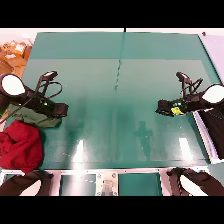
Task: Fold the shirts.
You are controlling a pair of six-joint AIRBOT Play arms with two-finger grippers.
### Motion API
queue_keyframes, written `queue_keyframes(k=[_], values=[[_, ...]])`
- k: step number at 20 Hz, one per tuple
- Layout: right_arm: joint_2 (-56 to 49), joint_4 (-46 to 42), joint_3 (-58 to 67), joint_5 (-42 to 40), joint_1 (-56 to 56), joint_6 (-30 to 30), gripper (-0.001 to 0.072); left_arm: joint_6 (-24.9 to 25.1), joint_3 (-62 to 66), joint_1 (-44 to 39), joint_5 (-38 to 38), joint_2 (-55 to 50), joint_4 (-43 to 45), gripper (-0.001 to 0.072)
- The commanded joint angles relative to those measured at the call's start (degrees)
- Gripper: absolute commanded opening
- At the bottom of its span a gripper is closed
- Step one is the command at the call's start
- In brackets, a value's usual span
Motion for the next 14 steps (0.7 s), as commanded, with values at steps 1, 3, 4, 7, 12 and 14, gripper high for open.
queue_keyframes(k=[1, 3, 4, 7, 12, 14], values=[[0.04, 0.02, -0.02, 0.0, 0.04, 0.0, 0.0017, 0.0, -0.02, -0.04, 0.02, 0.02, 0.02, 0.0024], [0.04, 0.02, -0.02, 0.0, 0.04, 0.0, 0.0016, 0.0, -0.02, -0.02, 0.02, 0.02, 0.02, 0.0023], [0.04, 0.02, -0.02, 0.0, 0.04, 0.0, 0.0017, 0.0, -0.02, -0.02, 0.02, 0.02, 0.02, 0.0023], [0.04, 0.02, -0.02, 0.0, 0.04, 0.0, 0.0017, 0.0, -0.02, -0.02, 0.02, 0.02, 0.02, 0.0023], [0.04, 0.02, -0.02, 0.0, 0.04, 0.0, 0.0017, -0.02, -0.02, -0.02, 4.61, 0.02, -0.85, 0.0024], [0.04, 0.02, -0.02, -0.02, 0.04, 0.0, 0.0017, 0.0, -0.02, -0.02, 6.71, 0.02, -1.33, 0.0023]])
